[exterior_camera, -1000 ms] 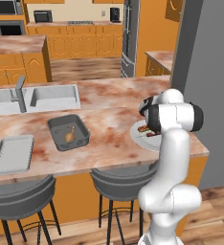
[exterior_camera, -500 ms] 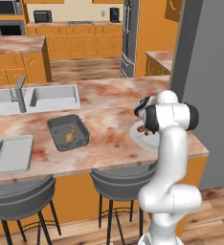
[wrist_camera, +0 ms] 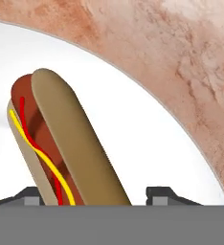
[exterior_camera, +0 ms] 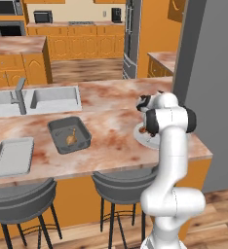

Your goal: Place one cooked food and one vegetable from the large plate to each tupperware container.

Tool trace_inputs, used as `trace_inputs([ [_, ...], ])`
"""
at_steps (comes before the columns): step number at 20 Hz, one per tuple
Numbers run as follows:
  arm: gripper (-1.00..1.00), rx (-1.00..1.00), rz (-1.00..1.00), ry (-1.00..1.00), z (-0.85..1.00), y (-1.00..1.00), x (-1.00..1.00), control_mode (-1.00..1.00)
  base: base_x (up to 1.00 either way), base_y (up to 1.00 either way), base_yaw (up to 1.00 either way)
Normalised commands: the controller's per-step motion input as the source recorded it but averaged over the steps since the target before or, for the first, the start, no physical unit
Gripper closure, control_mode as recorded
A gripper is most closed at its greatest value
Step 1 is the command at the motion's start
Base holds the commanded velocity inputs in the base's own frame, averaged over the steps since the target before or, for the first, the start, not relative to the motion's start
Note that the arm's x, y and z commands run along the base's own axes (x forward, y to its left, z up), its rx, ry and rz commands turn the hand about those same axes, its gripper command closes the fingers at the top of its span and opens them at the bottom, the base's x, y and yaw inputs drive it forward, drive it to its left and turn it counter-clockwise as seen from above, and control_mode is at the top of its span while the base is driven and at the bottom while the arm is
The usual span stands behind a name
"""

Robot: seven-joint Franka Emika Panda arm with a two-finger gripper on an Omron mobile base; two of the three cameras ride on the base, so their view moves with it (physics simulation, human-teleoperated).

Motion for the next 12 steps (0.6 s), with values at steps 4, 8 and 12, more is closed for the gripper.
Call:
trace_inputs([
  [4,1.00,0.00,0.31,-0.12,-0.41,0.00,-0.69,-1.00,0.00,0.00,0.00],
  [8,1.00,0.00,0.10,-0.48,0.23,0.24,-0.84,-1.00,0.00,0.00,0.00],
  [12,1.00,-0.05,0.02,-0.43,0.50,0.72,-0.78,-1.00,0.00,0.00,0.00],
])
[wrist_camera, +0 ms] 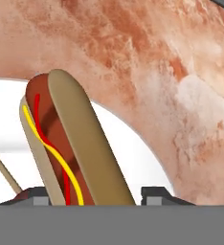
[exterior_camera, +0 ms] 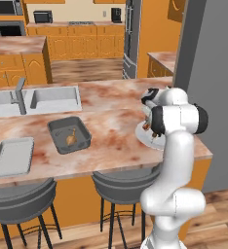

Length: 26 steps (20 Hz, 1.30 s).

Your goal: Place one cooked food and one vegetable from the large plate to each tupperware container.

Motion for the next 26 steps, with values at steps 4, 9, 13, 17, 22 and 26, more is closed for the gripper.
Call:
trace_inputs([
  [4,1.00,-0.17,0.00,-0.37,0.62,1.00,-0.56,-1.00,0.00,0.00,0.00],
  [9,1.00,-0.13,0.10,-0.04,0.75,1.00,-0.09,-1.00,0.00,0.00,0.00],
  [13,1.00,-0.11,0.08,0.00,0.72,1.00,0.00,-1.00,0.00,0.00,0.00],
  [17,1.00,-0.06,-0.21,0.05,0.26,1.00,0.00,-1.00,0.00,0.00,0.00],
  [22,1.00,0.02,-0.39,0.09,0.22,0.99,0.00,-1.00,0.00,0.00,0.00],
  [26,1.00,0.08,-0.40,0.06,0.41,0.86,0.00,-1.00,0.00,0.00,0.00],
])
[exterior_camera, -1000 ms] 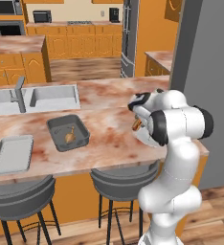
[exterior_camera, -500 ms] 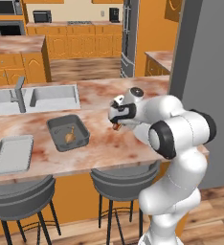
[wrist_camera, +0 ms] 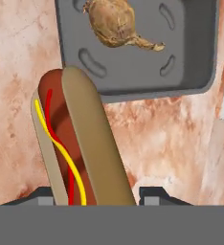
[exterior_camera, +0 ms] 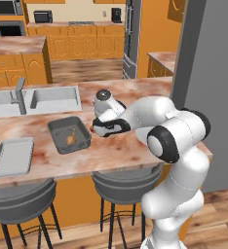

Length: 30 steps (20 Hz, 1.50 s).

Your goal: Place one cooked food and one vegetable from the large plate to each tupperware container.

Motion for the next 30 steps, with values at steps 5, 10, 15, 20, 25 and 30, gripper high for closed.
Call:
trace_inputs([
  [5,1.00,0.22,-0.35,0.03,0.22,0.52,-0.09,-1.00,0.00,0.00,0.00],
  [10,1.00,0.42,-0.24,0.00,0.00,0.27,-0.34,-1.00,0.00,0.00,0.00],
  [15,1.00,0.40,-0.31,0.01,-0.01,0.34,0.03,-1.00,0.00,0.00,0.00],
  [20,1.00,0.29,-0.43,0.00,-0.12,0.29,0.12,-1.00,0.00,0.00,0.00],
  [25,1.00,0.26,-0.50,0.19,-0.03,0.48,0.19,-1.00,0.00,0.00,0.00],
  [30,1.00,0.20,-0.31,0.36,0.00,0.22,0.40,-1.00,0.00,0.00,0.00],
])
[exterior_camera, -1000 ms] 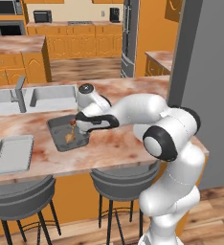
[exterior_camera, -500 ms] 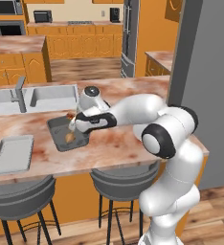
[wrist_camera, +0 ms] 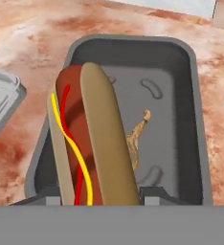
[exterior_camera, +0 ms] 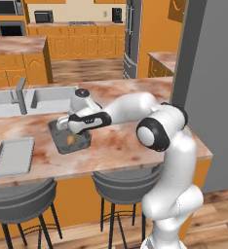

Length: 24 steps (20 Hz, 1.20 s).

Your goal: Place one cooked food and one vegetable from the large plate to each tupperware container.

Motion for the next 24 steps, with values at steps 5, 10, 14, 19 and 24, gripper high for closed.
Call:
trace_inputs([
  [5,1.00,0.00,-0.08,0.11,-0.35,0.11,0.52,-1.00,0.00,0.00,0.00],
  [10,1.00,0.03,-0.14,0.08,-0.48,0.30,0.34,-1.00,0.00,0.00,0.00],
  [14,1.00,0.04,-0.19,0.05,-0.54,0.46,0.33,-1.00,0.00,0.00,0.00],
  [19,1.00,0.00,-0.17,0.02,-0.47,0.31,0.42,-1.00,0.00,0.00,0.00],
  [24,1.00,0.00,-0.16,0.10,-0.44,0.15,0.33,-1.00,0.00,0.00,0.00],
])
